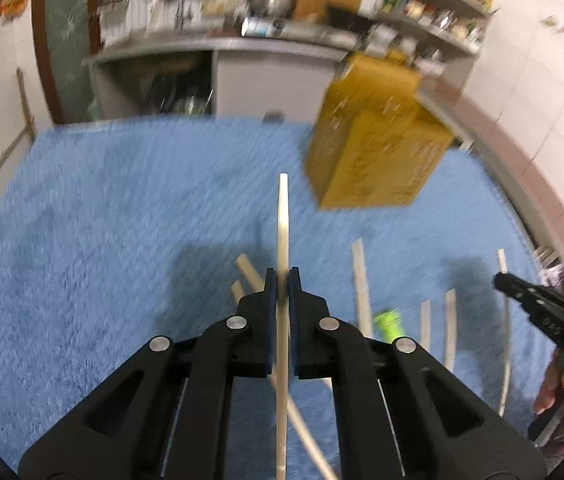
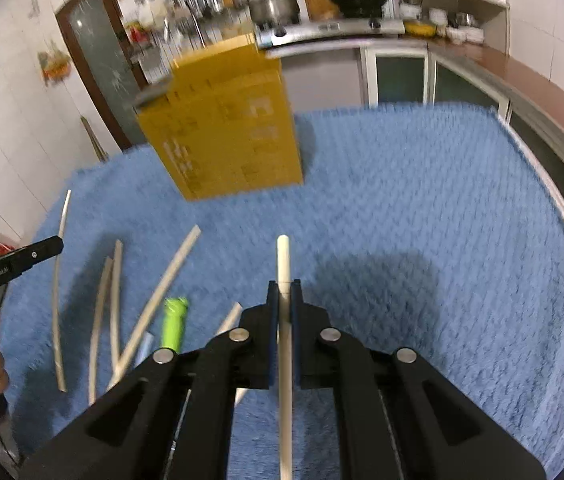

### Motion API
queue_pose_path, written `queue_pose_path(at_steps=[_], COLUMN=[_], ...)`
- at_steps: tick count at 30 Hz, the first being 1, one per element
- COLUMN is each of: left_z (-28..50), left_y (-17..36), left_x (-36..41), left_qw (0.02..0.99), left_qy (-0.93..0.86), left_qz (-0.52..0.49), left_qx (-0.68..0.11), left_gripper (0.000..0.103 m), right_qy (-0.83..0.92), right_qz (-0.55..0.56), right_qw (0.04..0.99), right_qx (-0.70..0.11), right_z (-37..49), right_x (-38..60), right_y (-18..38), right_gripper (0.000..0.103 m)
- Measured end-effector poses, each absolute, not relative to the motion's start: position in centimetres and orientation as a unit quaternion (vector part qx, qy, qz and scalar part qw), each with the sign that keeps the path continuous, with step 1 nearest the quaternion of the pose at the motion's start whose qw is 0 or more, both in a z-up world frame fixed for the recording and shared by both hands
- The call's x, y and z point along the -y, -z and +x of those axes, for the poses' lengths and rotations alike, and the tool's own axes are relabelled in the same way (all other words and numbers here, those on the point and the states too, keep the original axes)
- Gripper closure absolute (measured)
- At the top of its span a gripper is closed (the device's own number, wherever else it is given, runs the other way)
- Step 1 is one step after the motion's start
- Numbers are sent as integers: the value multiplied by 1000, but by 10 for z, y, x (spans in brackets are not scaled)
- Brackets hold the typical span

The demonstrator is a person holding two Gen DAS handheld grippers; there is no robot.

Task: Organize utensils
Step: 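Lift the left tool's chopstick over the yellow holder while the right tool carries its own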

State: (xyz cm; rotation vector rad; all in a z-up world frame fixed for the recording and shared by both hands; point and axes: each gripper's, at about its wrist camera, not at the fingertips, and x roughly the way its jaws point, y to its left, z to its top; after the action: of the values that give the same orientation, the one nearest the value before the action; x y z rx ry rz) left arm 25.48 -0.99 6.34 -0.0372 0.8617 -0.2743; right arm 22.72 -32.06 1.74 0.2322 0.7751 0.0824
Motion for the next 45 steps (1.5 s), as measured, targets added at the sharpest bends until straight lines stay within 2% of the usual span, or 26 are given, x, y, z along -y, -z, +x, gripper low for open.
queue_pose_path(at_steps=[6,12,23,31,40,45], left_z=[238,252,320,377,398,415], left_y=[-100,-120,-173,-205,-204,-183], left_x=[32,55,91,105,113,122], left_qw=[926,932,956,970,982,983], left_qy=[156,163,163,153,144,143], left_qz=[-30,-45,-50,-58,-68,-51], left_qx=[-342,-320,-239,-182,-102,-103], left_gripper=[99,99,99,99,99,99], right_qy=[-41,-35,-47,-53,-68,-66], right_qz=[138,161,161,163,131,105], right_qw=[945,963,981,985,987,989], right_qx=[-295,-213,-97,-20,63,81], right_z=[218,227,295,343,362,371], right_x=[337,359,367,360,331,321], right_y=[-48,-79,-141,-165,-156,-148], right_gripper=[97,97,97,97,97,97])
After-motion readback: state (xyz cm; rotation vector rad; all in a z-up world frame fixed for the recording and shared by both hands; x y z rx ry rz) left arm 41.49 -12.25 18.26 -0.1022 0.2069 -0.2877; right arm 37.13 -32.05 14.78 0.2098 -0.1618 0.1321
